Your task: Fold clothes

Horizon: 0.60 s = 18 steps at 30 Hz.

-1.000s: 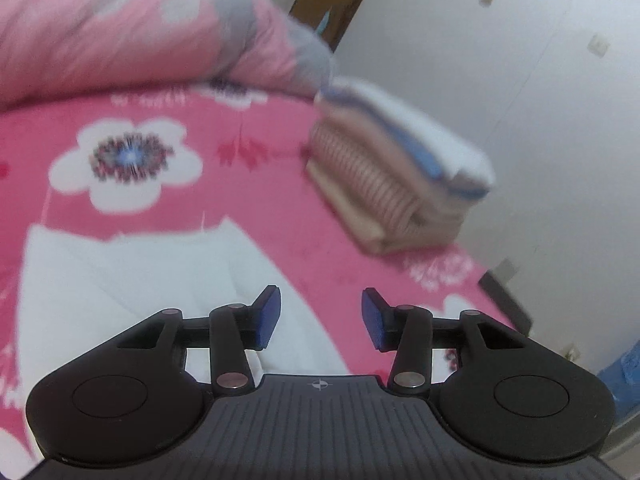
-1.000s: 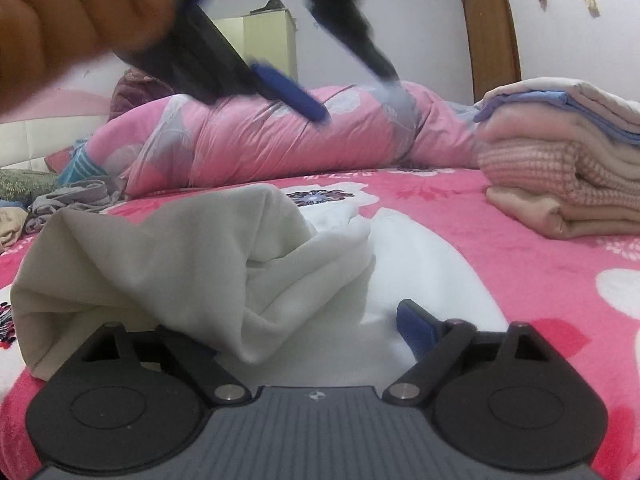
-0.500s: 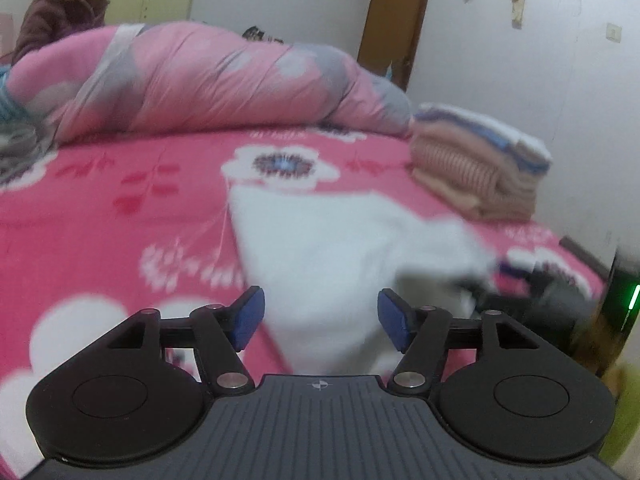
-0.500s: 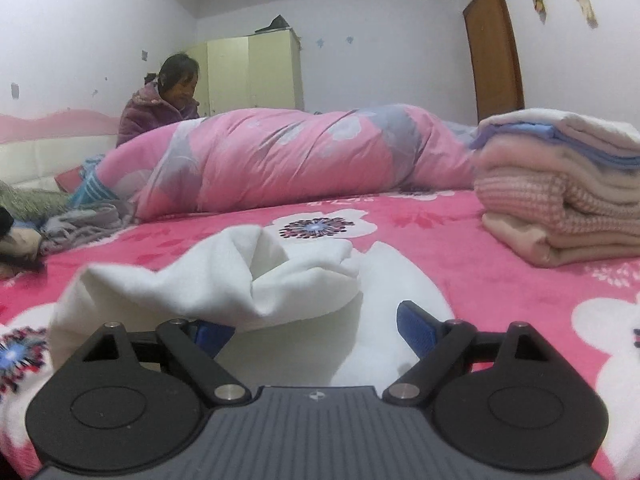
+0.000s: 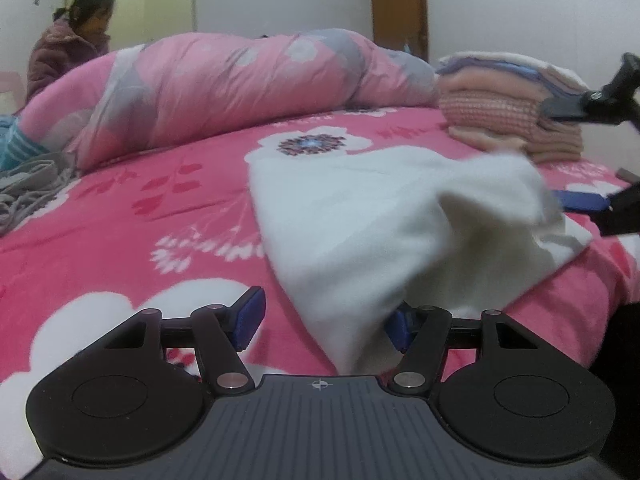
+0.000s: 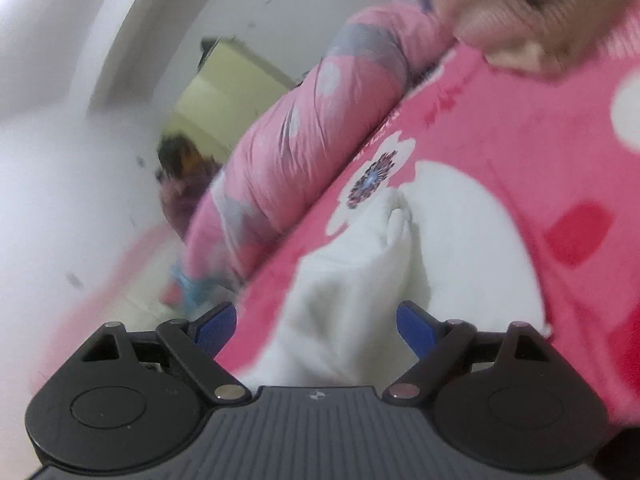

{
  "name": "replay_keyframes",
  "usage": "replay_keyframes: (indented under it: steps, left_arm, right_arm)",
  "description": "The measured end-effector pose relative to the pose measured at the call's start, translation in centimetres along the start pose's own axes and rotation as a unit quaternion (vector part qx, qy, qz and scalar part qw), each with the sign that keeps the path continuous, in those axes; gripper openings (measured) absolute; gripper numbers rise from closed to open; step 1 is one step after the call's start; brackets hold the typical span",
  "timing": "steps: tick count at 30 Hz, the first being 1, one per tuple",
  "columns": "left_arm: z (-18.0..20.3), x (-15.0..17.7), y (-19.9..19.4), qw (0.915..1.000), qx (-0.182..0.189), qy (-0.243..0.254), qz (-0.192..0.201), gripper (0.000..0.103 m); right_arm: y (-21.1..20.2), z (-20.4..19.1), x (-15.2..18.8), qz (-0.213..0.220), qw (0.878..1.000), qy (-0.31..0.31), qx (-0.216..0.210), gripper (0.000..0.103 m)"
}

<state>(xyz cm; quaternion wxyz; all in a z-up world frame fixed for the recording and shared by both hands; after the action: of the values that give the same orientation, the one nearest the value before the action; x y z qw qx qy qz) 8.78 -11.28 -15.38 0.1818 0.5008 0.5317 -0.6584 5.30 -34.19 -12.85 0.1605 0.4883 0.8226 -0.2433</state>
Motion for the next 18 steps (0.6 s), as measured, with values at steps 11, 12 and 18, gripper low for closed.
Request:
replay_keyframes:
  steps: [11,12,18]
  left_arm:
    - [-0.1,0.6,0.3,0.9991,-0.013,0.038,0.016,0.062]
    - [-0.1,0.6,0.4,0.9992,-0.012,0.036,0.015,0.062]
    - [0.4,0.8,0.9,0.9988,-0.019,0.044,0.008,0.061]
  right_arm:
    - [3.3,1.8,0.3,-0.075,0.993,0.082,0.042,0.083]
    - [3.6,1.4,0.2,-0.081,0.993,0.082,0.038,0.079]
    - [6.1,1.8,0.6,-0.136,0.983,0.071,0.098,0.03]
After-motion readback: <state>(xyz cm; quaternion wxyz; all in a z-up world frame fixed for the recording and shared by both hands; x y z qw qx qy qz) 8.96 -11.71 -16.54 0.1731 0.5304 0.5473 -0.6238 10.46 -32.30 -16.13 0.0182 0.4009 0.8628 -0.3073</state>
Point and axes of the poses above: each gripper's, at about its wrist camera, not at the fingertips, and y roughly the way its jaws point, z to its right, x to its underside, the point moved 10 cm from there along y, roughly the way its jaws point, and after that the axes turned 2 degrees about -z, right-handed, at the moved point
